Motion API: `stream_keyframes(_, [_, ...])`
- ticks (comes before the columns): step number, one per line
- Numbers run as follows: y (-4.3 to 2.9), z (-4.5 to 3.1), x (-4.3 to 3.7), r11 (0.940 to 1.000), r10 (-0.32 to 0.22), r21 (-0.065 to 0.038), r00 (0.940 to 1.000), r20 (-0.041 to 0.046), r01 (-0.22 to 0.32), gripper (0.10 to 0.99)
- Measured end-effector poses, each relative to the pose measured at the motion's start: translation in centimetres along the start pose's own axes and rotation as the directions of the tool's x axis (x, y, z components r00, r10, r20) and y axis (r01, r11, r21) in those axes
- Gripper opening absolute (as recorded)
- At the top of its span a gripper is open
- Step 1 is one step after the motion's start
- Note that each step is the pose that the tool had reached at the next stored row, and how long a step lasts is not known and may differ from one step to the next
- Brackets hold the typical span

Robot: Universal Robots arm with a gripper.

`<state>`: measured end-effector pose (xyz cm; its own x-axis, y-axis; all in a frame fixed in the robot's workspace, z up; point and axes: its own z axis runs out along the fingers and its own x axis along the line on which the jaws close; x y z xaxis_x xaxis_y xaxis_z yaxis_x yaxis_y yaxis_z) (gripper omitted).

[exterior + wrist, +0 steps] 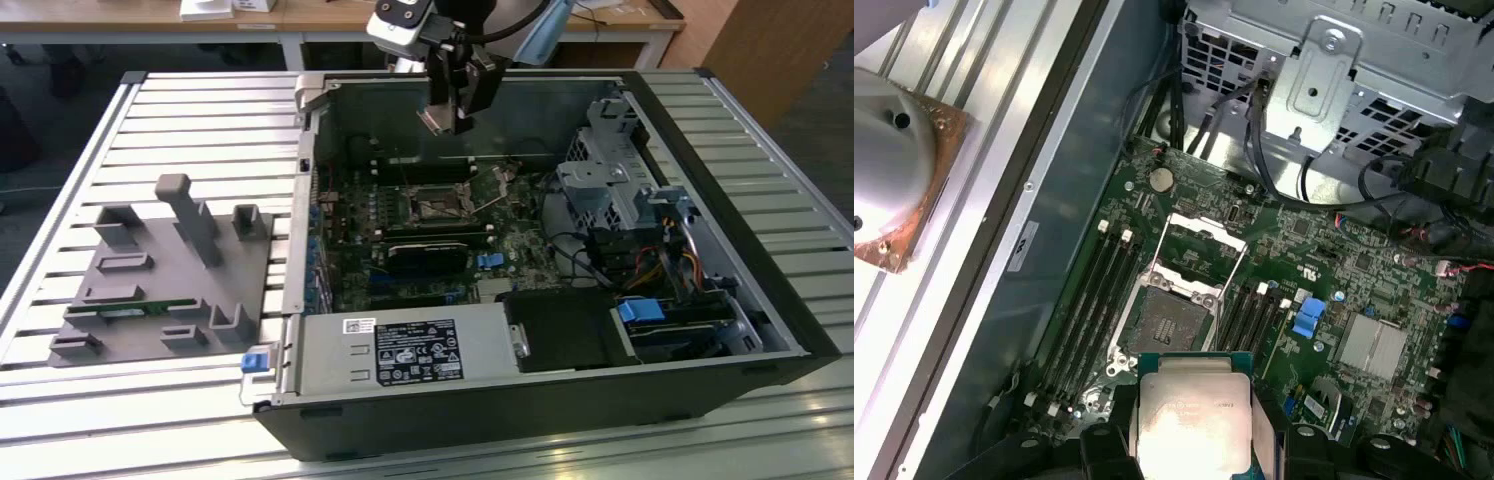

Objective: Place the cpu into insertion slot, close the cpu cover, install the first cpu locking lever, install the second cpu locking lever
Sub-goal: 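Place the cpu into insertion slot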

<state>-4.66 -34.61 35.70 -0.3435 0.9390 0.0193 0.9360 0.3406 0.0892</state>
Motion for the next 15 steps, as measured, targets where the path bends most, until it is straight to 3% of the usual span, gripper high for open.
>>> stream_keyframes(9, [-0.02,0.19,0.0,0.9953,0.097,-0.002,0.9953,0.0086,-0.097,0.537])
stream_keyframes(15, [-0.04,0.41,-0.01,0.9932,0.117,-0.003,0.9931,0.0105,-0.117,0.537])
